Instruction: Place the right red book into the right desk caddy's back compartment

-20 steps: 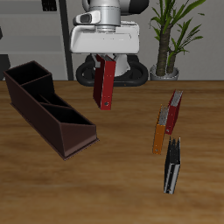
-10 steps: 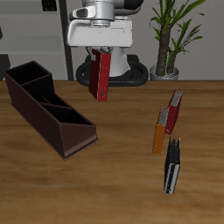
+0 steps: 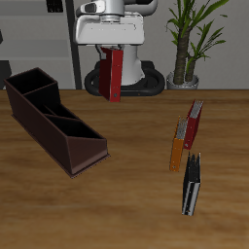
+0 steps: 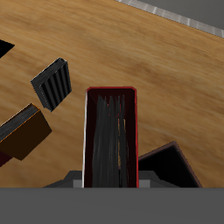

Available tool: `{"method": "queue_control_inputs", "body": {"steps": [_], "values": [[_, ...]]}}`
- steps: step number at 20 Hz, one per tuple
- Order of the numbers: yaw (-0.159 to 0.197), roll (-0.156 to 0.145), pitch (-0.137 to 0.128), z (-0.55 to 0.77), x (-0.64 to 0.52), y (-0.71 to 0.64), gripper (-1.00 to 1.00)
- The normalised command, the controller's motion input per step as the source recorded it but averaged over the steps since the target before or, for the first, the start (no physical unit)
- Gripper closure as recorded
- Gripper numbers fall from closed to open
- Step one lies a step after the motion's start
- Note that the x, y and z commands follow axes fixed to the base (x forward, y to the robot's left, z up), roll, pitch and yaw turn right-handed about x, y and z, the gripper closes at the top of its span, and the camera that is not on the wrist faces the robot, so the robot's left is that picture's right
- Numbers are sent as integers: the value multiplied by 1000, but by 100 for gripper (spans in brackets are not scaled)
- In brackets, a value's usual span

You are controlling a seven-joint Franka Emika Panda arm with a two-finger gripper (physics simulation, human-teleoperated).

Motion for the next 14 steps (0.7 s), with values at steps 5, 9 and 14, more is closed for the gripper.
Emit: {"method": "queue_control_inputs", "body": {"steps": [5, 9, 14], "values": [[50, 5, -4, 2, -201, -60, 100], [62, -15, -2, -6, -219, -134, 100], [51, -27, -6, 51, -256, -180, 100]]}}
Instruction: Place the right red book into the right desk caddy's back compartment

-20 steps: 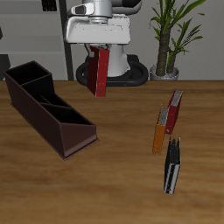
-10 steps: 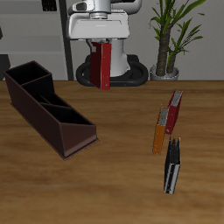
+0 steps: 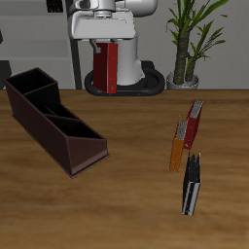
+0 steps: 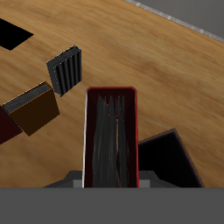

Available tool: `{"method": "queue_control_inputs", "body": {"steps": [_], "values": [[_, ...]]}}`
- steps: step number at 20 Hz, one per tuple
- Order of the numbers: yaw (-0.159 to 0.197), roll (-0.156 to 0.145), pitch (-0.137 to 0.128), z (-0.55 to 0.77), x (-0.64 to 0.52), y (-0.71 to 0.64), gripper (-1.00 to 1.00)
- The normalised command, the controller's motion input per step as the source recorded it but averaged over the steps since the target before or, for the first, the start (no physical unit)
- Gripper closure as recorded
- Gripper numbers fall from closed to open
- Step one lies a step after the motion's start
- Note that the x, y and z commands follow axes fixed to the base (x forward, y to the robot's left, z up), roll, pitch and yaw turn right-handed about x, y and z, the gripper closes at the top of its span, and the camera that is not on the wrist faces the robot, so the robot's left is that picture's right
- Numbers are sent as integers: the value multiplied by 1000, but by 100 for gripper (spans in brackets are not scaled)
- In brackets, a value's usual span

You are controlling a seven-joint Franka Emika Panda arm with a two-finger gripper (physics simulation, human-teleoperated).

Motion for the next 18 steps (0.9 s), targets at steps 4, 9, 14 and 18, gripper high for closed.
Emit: {"method": "queue_control_inputs", "body": {"steps": [4, 9, 14, 18], "values": [[103, -24, 12, -37, -261, -194, 100], [81, -11, 12, -13, -274, -123, 100], [67, -3, -20, 69, -243, -101, 100], [29, -44, 8, 42, -142, -227, 100]]}}
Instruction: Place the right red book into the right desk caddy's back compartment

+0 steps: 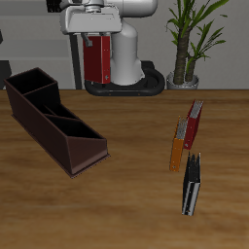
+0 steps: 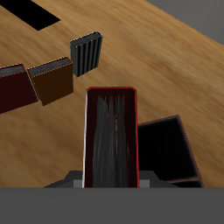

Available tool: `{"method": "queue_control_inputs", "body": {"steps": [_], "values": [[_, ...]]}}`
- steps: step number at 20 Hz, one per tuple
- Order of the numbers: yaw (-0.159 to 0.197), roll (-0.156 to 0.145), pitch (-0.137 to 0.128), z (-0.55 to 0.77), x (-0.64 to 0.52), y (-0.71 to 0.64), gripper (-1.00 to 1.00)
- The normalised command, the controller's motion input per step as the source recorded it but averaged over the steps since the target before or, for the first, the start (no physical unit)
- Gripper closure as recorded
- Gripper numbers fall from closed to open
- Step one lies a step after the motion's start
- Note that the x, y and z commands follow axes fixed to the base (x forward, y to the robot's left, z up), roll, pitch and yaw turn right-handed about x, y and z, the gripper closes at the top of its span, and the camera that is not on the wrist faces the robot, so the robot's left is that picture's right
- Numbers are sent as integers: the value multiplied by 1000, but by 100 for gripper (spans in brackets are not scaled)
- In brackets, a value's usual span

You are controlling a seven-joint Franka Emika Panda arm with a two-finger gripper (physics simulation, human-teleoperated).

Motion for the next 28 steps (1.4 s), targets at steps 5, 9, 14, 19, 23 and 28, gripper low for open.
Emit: {"method": "queue_control_inputs", "body": {"steps": [5, 9, 14, 19, 23, 28], "values": [[64, -10, -1, 1, -157, -180, 100], [36, -5, 0, 5, -67, -149, 100], [44, -10, 3, -27, -81, -202, 100], [49, -18, 6, -117, -153, -157, 100], [24, -33, 1, -66, -95, -100, 100], [-2, -48, -6, 51, -100, -133, 100]]}}
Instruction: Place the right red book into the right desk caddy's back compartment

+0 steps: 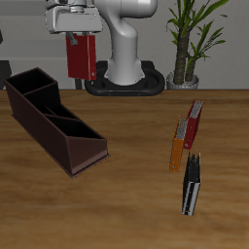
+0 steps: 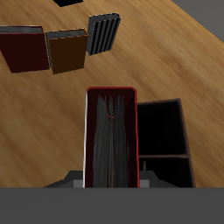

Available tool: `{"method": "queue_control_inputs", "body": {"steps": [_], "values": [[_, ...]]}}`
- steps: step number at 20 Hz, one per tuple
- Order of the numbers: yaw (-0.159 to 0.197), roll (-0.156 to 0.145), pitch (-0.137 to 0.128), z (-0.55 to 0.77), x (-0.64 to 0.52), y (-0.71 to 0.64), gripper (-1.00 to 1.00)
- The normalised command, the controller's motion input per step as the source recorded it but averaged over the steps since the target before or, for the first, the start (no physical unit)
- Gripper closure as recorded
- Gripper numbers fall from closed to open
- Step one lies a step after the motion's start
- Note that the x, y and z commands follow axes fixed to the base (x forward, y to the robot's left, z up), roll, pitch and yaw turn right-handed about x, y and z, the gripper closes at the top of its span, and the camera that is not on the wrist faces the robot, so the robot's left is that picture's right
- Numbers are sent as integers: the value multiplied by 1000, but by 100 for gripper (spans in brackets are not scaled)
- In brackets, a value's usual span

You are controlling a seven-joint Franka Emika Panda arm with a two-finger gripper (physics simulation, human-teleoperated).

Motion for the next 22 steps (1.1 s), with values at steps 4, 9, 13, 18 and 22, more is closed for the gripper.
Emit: {"method": "queue_control_inputs", "body": {"steps": [4, 9, 13, 18, 22], "values": [[24, -52, -3, 32, -171, -212, 100], [23, -63, -11, 19, -216, -279, 100], [51, -37, 8, -54, -125, -209, 100], [7, -62, 0, 0, -146, -258, 100], [32, -39, -19, 68, -127, -172, 100]]}}
